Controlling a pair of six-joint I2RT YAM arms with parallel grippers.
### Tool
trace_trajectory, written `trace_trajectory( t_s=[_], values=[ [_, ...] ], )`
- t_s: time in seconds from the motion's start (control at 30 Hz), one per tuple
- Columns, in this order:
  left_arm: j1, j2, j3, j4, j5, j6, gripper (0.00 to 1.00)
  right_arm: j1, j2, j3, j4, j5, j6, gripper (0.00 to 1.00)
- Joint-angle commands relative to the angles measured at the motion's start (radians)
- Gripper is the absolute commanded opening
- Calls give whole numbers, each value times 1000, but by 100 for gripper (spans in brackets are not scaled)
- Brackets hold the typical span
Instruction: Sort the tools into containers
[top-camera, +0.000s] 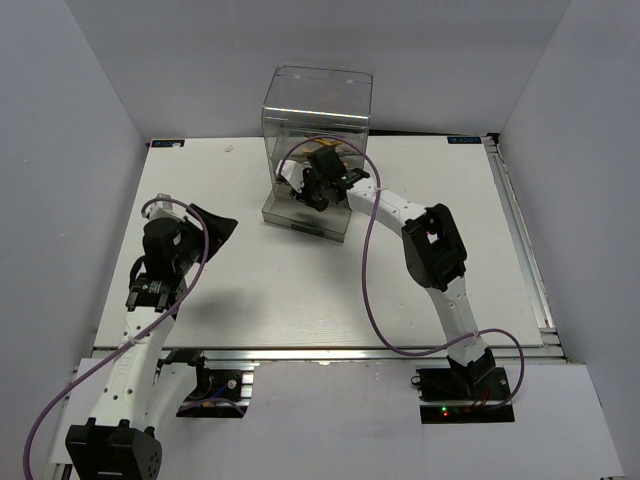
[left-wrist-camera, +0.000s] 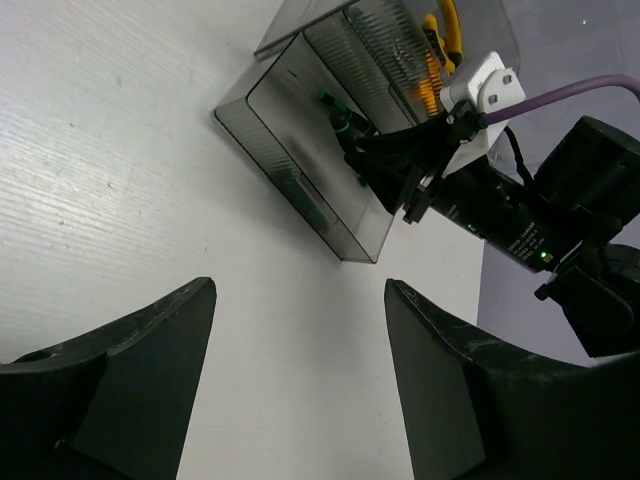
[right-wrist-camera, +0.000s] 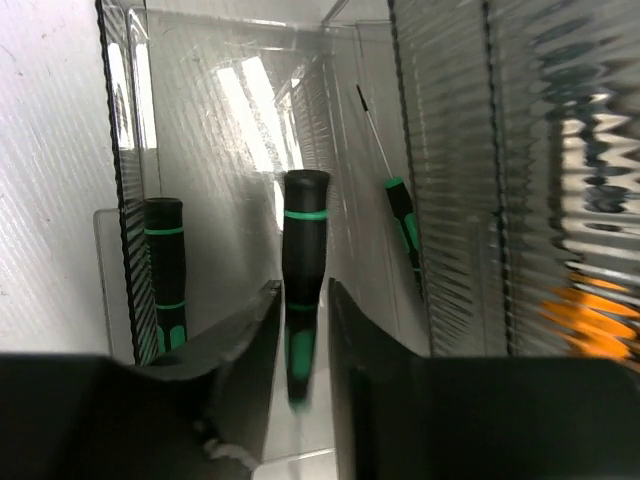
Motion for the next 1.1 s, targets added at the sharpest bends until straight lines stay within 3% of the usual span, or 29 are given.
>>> trace_trajectory(
  t_s=[0.0,0.03,0.1,0.23,0.27,0.37,0.47,0.5,0.57,0.77,1.07],
  values=[
    [-2,-19,-45,36,48,-57,79,-1,1,55,58,-7,-29,34],
    [-4,-16,-54,44,65,-71,78,-4,4,58,58,-12,-28,41],
    [-4,-11,-72,55,79,-94,77,-7,5,62,58,-22,-26,46],
    [-2,10,-92,67,85,-114,76,-15,-26,79,34,-67,-47,50],
    [-2,12,-91,70,82,-112,76,-17,-34,87,-24,-140,-77,49],
    [-2,24,-77,66,69,-100,75,-20,-69,112,-223,-411,-214,41],
    [-2,30,-69,62,55,-93,75,-4,-92,83,-337,-580,-267,17],
    [-2,29,-69,62,53,-93,75,17,-98,66,-341,-570,-258,6],
    [-2,27,-69,61,52,-93,75,37,-107,9,-339,-517,-220,0],
    [-2,15,-74,44,47,-93,75,60,-106,-106,-177,-270,-37,0],
    [-2,-2,-80,29,38,-94,75,85,-106,-256,99,59,11,1]
  ],
)
